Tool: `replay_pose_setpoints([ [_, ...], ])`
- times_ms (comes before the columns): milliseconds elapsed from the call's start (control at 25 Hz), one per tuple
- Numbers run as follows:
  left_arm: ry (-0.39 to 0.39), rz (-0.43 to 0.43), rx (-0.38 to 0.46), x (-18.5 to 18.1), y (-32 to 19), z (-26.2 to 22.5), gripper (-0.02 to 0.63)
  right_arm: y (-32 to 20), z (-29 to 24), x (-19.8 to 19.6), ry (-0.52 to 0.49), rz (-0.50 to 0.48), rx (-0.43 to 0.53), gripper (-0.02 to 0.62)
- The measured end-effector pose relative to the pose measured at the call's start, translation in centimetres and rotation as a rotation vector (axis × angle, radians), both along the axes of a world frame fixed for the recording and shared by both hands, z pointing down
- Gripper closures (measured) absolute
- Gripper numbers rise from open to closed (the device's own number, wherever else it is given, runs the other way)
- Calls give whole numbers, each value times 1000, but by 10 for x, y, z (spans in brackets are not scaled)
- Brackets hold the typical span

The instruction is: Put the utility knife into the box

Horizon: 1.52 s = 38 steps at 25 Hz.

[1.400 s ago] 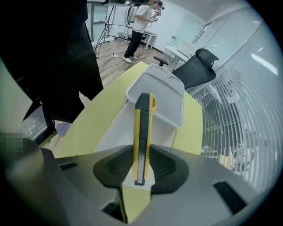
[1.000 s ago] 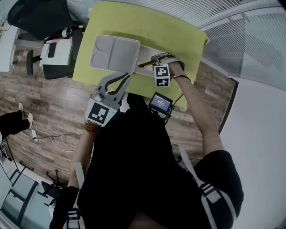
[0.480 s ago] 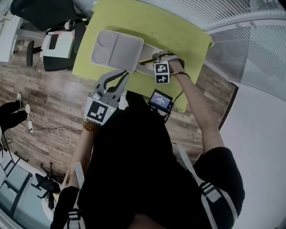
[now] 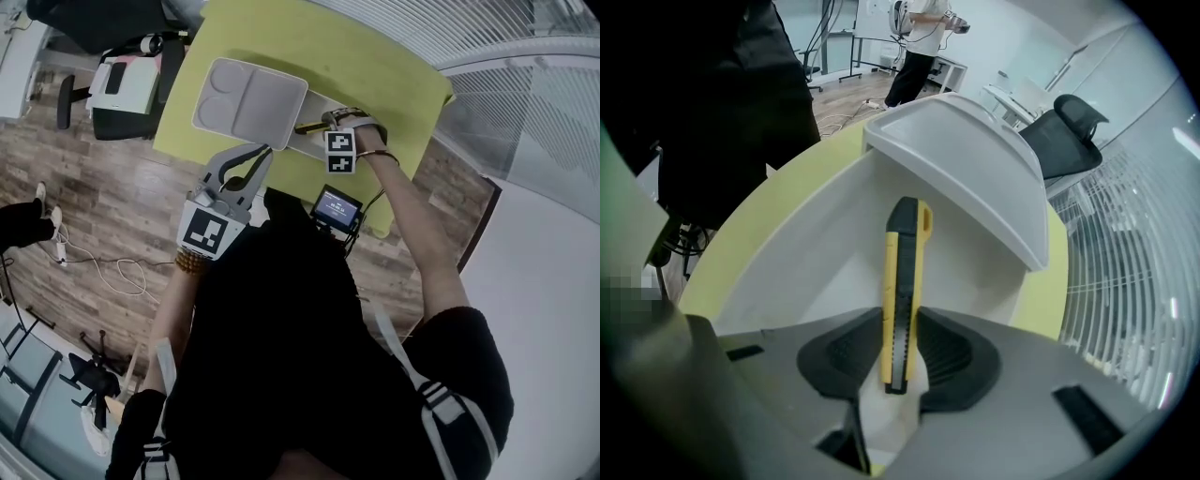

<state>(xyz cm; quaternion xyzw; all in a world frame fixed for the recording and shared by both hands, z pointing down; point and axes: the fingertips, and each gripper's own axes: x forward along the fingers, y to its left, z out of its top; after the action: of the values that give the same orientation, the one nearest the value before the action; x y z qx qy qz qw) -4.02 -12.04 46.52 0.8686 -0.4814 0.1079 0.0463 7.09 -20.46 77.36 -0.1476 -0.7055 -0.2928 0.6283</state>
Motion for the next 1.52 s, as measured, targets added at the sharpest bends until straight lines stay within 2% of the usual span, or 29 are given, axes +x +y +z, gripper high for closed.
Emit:
replay_pose_setpoints([
  [1120, 14, 14, -22, 3, -5, 6, 583, 1, 8, -5, -17, 21, -17, 479],
  [1320, 21, 38, -13, 5, -10, 2, 583, -3, 3, -5, -39, 61, -20, 446],
  [1520, 24, 76, -3, 9, -13, 0, 583, -4, -15, -8, -88, 111, -45, 453],
])
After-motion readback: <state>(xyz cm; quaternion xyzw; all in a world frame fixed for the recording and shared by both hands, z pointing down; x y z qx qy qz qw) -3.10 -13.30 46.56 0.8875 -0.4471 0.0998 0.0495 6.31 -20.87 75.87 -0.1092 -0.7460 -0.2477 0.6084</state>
